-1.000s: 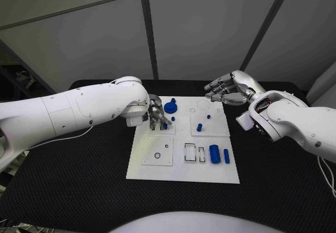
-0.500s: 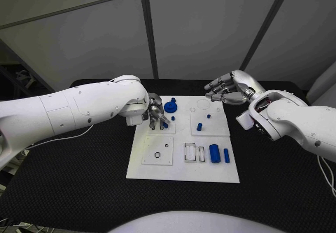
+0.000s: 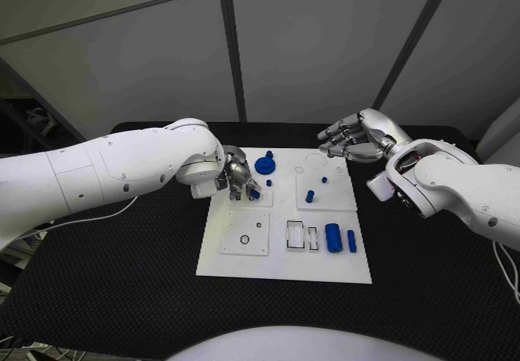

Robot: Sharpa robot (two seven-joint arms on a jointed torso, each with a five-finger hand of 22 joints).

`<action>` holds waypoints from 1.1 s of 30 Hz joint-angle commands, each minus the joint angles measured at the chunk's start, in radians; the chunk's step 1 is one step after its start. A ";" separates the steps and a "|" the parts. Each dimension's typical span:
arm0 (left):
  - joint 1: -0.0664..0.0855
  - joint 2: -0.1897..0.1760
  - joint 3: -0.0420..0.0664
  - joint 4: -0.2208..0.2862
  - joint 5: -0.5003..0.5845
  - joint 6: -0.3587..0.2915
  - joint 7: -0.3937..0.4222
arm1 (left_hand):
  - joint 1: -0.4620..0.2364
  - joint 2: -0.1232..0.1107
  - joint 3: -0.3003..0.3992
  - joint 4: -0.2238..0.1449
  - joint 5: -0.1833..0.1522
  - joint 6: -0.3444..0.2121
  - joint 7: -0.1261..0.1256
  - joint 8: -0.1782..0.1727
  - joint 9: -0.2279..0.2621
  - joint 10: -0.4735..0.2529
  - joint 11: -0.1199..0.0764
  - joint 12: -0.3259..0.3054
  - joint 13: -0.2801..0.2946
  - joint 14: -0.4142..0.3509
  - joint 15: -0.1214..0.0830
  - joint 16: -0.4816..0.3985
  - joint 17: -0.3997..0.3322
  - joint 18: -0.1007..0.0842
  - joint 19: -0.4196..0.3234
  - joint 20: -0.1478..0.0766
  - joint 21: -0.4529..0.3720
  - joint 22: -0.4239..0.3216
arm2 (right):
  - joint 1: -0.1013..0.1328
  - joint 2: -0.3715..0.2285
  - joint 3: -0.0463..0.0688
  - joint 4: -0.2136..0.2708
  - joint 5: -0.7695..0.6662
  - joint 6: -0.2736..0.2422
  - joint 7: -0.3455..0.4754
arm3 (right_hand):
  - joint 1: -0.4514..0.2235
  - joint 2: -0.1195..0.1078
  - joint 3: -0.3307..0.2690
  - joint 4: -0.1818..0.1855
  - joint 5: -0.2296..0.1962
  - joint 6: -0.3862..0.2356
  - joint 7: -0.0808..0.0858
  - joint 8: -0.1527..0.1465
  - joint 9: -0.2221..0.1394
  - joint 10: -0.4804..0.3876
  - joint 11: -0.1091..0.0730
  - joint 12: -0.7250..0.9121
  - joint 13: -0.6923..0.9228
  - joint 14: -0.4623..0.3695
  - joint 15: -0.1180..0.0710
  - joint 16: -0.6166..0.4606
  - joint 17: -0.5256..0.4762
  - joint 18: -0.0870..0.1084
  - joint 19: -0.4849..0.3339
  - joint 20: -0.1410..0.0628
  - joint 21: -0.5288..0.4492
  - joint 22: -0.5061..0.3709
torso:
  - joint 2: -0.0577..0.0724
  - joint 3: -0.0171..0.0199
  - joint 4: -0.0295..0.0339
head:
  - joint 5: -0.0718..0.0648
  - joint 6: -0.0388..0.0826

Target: Assemble the parts on the task board

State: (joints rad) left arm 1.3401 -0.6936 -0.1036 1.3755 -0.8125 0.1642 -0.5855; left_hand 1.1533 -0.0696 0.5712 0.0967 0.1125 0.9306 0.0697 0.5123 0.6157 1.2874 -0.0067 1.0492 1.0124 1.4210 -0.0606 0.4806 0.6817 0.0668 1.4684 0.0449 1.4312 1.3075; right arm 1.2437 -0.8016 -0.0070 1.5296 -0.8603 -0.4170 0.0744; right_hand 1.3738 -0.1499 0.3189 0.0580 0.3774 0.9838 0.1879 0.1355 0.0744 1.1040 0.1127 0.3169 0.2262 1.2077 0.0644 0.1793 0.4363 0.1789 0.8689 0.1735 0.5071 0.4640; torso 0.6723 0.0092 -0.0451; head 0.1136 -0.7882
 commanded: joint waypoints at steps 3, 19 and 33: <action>0.000 -0.021 0.000 0.032 0.031 -0.083 0.014 | -0.018 -0.007 0.164 -0.153 0.022 -0.008 -0.003 0.014 0.010 0.007 -0.001 -0.008 -0.007 0.004 -0.003 -0.005 0.003 -0.018 0.014 -0.002 -0.004 0.029 | 0.002 0.000 0.001 -0.001 -0.002 0.011 0.000 | -0.011 0.004 -0.006 0.001 0.005 -0.001 0.005 -0.007 -0.001 -0.001 0.006 -0.006 -0.003 -0.003 0.007 -0.007 -0.001 0.000 -0.002 0.009 -0.005 -0.002 | 0.000 0.0000 0.0001 | 0.003 0.001; -0.025 -0.047 -0.001 0.087 -0.155 -0.221 0.008 | -0.065 -0.060 0.223 -0.181 0.157 0.009 -0.016 0.062 0.041 0.031 -0.014 -0.052 -0.065 0.007 -0.012 -0.010 0.009 -0.020 0.021 -0.011 0.002 0.043 | 0.002 0.001 0.001 -0.004 -0.002 0.010 -0.001 | -0.013 0.004 -0.007 0.002 0.005 -0.001 0.005 -0.007 -0.001 -0.002 0.007 -0.007 -0.003 -0.003 0.007 -0.009 -0.001 0.000 -0.002 0.010 -0.007 -0.003 | 0.001 0.0002 0.0011 | 0.015 -0.007; -0.048 -0.041 -0.002 0.091 -0.189 -0.233 -0.022 | -0.085 -0.069 0.244 -0.185 0.203 0.011 -0.020 0.083 0.047 0.037 -0.019 -0.062 -0.082 0.008 -0.016 -0.012 0.011 -0.022 0.026 -0.014 0.008 0.054 | 0.002 -0.003 0.001 -0.004 -0.002 0.010 0.000 | -0.012 0.004 -0.007 0.002 0.005 -0.001 0.005 -0.007 -0.001 -0.002 0.007 -0.007 -0.004 -0.003 0.007 -0.009 -0.001 0.000 -0.002 0.010 -0.008 -0.004 | 0.001 0.0001 -0.0005 | 0.018 -0.009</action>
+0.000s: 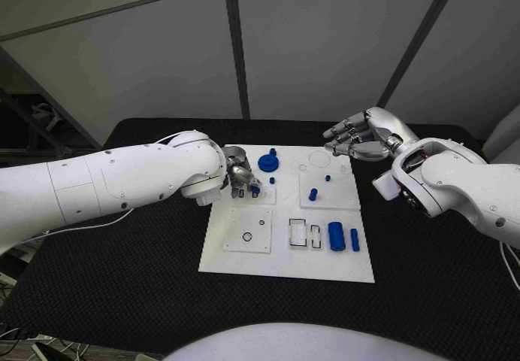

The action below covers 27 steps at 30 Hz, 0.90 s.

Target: Assemble the parts on the task board

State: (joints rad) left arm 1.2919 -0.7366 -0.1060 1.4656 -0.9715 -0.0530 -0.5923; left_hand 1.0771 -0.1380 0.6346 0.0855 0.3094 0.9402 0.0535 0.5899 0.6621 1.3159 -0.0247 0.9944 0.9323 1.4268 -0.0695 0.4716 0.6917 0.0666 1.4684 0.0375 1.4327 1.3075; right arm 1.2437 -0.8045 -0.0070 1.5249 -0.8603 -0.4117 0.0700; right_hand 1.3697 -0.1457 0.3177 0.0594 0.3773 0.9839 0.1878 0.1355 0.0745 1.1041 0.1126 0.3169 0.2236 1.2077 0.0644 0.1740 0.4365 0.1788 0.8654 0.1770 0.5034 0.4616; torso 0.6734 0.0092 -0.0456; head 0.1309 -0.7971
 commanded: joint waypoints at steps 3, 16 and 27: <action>-0.001 0.003 0.000 -0.001 -0.031 -0.011 -0.019 | -0.010 -0.002 0.183 -0.174 0.009 0.002 -0.004 0.007 0.001 0.010 -0.001 -0.008 -0.003 0.002 -0.007 -0.003 0.001 -0.022 0.026 -0.007 0.006 0.054 | 0.002 -0.001 0.001 0.002 -0.002 0.006 0.004 | -0.008 0.000 -0.006 0.000 0.005 -0.001 0.005 -0.007 -0.001 -0.002 0.007 -0.007 -0.001 -0.003 0.007 -0.004 -0.002 0.000 0.002 0.006 -0.004 -0.001 | 0.000 -0.0001 -0.0002 | 0.001 0.000; -0.004 0.012 0.000 -0.014 -0.064 0.013 -0.027 | -0.015 -0.005 0.187 -0.176 0.016 0.003 -0.006 0.012 0.000 0.012 -0.002 -0.008 -0.005 0.002 -0.007 -0.004 0.002 -0.023 0.027 -0.008 0.008 0.057 | 0.002 -0.001 0.001 0.003 -0.002 0.008 0.004 | -0.008 0.000 -0.006 0.001 0.005 -0.001 0.005 -0.007 -0.001 -0.002 0.007 -0.007 -0.001 -0.003 0.007 -0.004 -0.002 0.000 0.002 0.006 -0.004 -0.001 | 0.000 -0.0001 -0.0005 | 0.002 -0.001; -0.005 0.018 -0.001 -0.011 -0.069 0.051 -0.035 | -0.018 -0.009 0.188 -0.178 0.019 0.003 -0.006 0.014 0.000 0.013 -0.003 -0.008 -0.006 0.003 -0.008 -0.004 0.002 -0.023 0.028 -0.008 0.009 0.058 | 0.002 -0.001 0.001 0.002 -0.002 0.010 0.004 | -0.010 0.001 -0.007 0.002 0.006 -0.001 0.005 -0.006 -0.001 -0.002 0.007 -0.007 -0.003 -0.003 0.008 -0.005 -0.002 0.000 0.002 0.007 -0.007 -0.003 | 0.000 -0.0004 -0.0012 | 0.001 -0.003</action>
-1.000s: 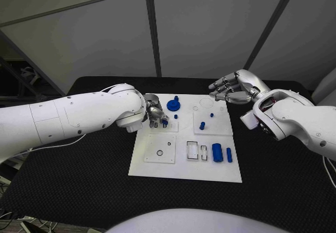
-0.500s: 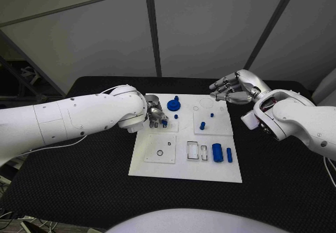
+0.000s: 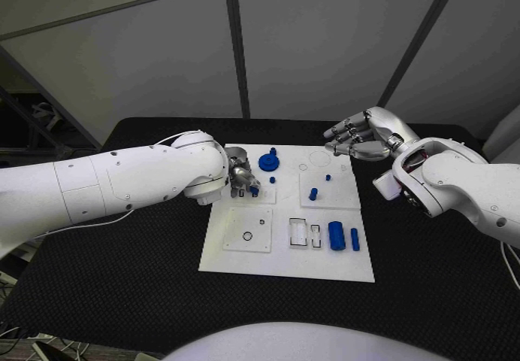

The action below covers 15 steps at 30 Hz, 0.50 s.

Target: Assemble the parts on the task board

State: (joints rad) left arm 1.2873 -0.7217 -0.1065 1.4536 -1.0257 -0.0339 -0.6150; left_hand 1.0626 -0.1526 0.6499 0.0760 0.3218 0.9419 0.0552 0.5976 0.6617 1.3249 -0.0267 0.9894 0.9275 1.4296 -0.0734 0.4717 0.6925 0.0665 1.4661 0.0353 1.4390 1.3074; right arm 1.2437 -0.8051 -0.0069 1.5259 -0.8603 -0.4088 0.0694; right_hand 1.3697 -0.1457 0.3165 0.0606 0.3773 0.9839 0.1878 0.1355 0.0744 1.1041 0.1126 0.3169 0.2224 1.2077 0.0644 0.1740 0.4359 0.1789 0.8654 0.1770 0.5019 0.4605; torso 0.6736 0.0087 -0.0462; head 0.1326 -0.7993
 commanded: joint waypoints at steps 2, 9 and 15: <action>0.000 0.004 -0.001 0.001 -0.019 0.036 -0.013 | -0.003 0.006 0.173 -0.168 0.007 0.002 -0.008 0.007 0.000 0.004 -0.001 -0.003 -0.002 0.000 -0.004 -0.004 0.002 -0.023 0.030 -0.006 0.002 0.058 | 0.002 0.000 0.001 0.001 -0.002 0.008 0.004 | -0.010 0.001 -0.006 0.001 0.006 -0.001 0.005 -0.006 -0.001 -0.002 0.007 -0.007 -0.001 -0.003 0.008 -0.005 -0.001 0.000 0.002 0.007 -0.005 -0.001 | -0.001 0.0003 -0.0002 | -0.001 -0.001; 0.000 0.005 -0.003 0.002 -0.026 0.049 -0.016 | -0.004 0.004 0.173 -0.169 0.008 0.002 -0.009 0.008 0.000 0.005 -0.001 -0.002 -0.001 0.000 -0.004 -0.004 0.002 -0.024 0.031 -0.006 0.004 0.061 | 0.002 0.002 0.001 0.000 -0.002 0.011 0.005 | -0.012 0.001 -0.006 0.002 0.006 -0.001 0.005 -0.006 -0.001 -0.002 0.007 -0.007 -0.002 -0.002 0.008 -0.006 -0.001 0.000 0.003 0.007 -0.006 -0.002 | -0.001 0.0005 0.0009 | 0.000 -0.001; 0.000 0.004 -0.004 0.003 -0.029 0.065 -0.020 | -0.004 0.003 0.173 -0.170 0.008 0.002 -0.009 0.009 -0.001 0.005 -0.001 -0.005 -0.004 0.000 -0.004 -0.004 0.002 -0.024 0.031 -0.006 0.005 0.063 | 0.002 0.002 0.001 -0.001 -0.002 0.013 0.005 | -0.012 0.001 -0.006 0.002 0.006 -0.001 0.005 -0.006 -0.001 -0.002 0.007 -0.007 -0.002 -0.002 0.008 -0.006 -0.001 0.000 0.003 0.007 -0.006 -0.002 | 0.000 0.0004 0.0000 | 0.000 -0.001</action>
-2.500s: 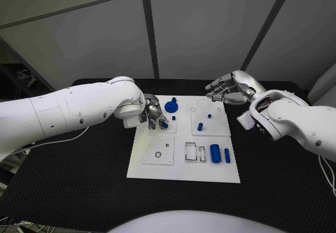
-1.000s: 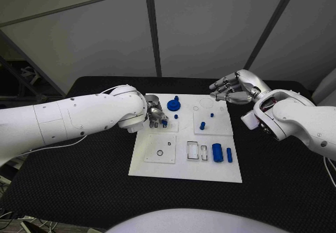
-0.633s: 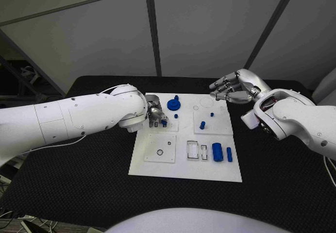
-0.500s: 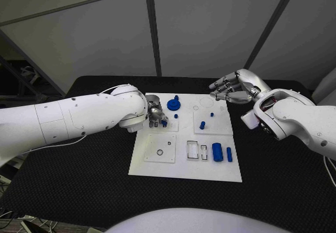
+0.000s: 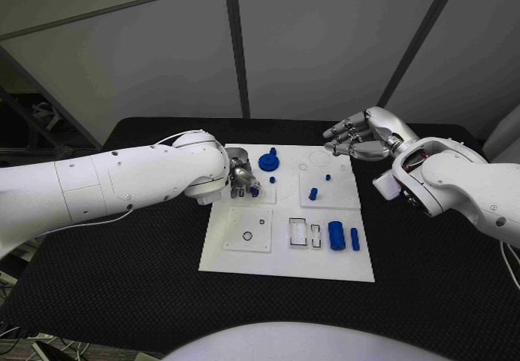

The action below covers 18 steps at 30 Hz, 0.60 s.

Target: Assemble the parts on the task board

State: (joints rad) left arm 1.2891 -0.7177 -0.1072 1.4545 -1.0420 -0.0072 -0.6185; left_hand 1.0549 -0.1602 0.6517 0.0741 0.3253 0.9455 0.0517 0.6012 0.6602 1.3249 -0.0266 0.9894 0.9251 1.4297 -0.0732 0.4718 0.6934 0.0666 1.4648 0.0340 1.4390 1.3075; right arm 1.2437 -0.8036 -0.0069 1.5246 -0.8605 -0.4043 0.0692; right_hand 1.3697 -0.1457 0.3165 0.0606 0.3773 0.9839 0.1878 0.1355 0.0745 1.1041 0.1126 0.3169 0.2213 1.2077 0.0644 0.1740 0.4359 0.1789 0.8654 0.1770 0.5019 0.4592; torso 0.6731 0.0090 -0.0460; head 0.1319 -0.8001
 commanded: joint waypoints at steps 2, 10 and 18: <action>-0.002 -0.001 -0.003 0.003 -0.013 0.044 -0.018 | 0.003 0.010 0.171 -0.168 0.004 -0.002 -0.005 0.005 0.001 0.005 -0.001 -0.005 -0.002 0.000 -0.004 -0.004 0.001 -0.024 0.033 -0.005 0.005 0.063 | 0.002 0.001 0.001 0.000 -0.002 0.010 0.005 | -0.012 0.001 -0.006 0.002 0.006 -0.001 0.005 -0.006 -0.001 -0.002 0.007 -0.007 -0.001 -0.002 0.008 -0.006 -0.001 0.000 0.003 0.007 -0.006 -0.001 | 0.000 -0.0001 0.0002 | 0.001 -0.001; -0.002 -0.004 -0.004 0.005 -0.018 0.054 -0.023 | 0.002 0.008 0.173 -0.169 0.011 -0.001 -0.006 0.009 -0.001 0.005 -0.002 -0.008 -0.006 0.000 -0.004 -0.004 0.001 -0.024 0.033 -0.005 0.006 0.065 | 0.002 0.003 0.001 -0.001 -0.002 0.012 0.006 | -0.013 0.002 -0.007 0.003 0.007 0.000 0.005 -0.005 -0.001 -0.002 0.007 -0.007 -0.001 -0.002 0.008 -0.007 -0.001 0.000 0.003 0.008 -0.007 -0.002 | 0.000 -0.0002 0.0009 | 0.005 0.001; -0.002 -0.007 -0.004 0.006 -0.020 0.056 -0.028 | 0.001 0.007 0.174 -0.170 0.016 0.000 -0.006 0.011 -0.002 0.008 -0.002 -0.006 -0.005 0.000 -0.004 -0.004 0.002 -0.025 0.035 -0.005 0.008 0.068 | 0.002 0.005 0.001 -0.002 -0.002 0.013 0.006 | -0.014 0.003 -0.007 0.004 0.008 0.000 0.005 -0.005 0.000 -0.002 0.007 -0.007 -0.002 -0.002 0.008 -0.008 -0.001 0.000 0.003 0.008 -0.009 -0.002 | 0.000 -0.0001 0.0002 | 0.007 0.000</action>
State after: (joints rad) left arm 1.2894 -0.7232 -0.1082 1.4591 -1.0521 0.0197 -0.6264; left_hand 1.0551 -0.1600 0.6580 0.0677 0.3374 0.9455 0.0518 0.6079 0.6589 1.3247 -0.0264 0.9857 0.9199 1.4298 -0.0731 0.4718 0.6942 0.0665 1.4647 0.0340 1.4428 1.3074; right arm 1.2437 -0.7999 -0.0069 1.5219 -0.8606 -0.3985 0.0692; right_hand 1.3657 -0.1418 0.3138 0.0634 0.3827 0.9839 0.1878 0.1355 0.0745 1.1041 0.1126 0.3132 0.2200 1.2077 0.0644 0.1698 0.4360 0.1788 0.8690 0.1805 0.4977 0.4577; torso 0.6734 0.0090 -0.0452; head 0.1383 -0.7998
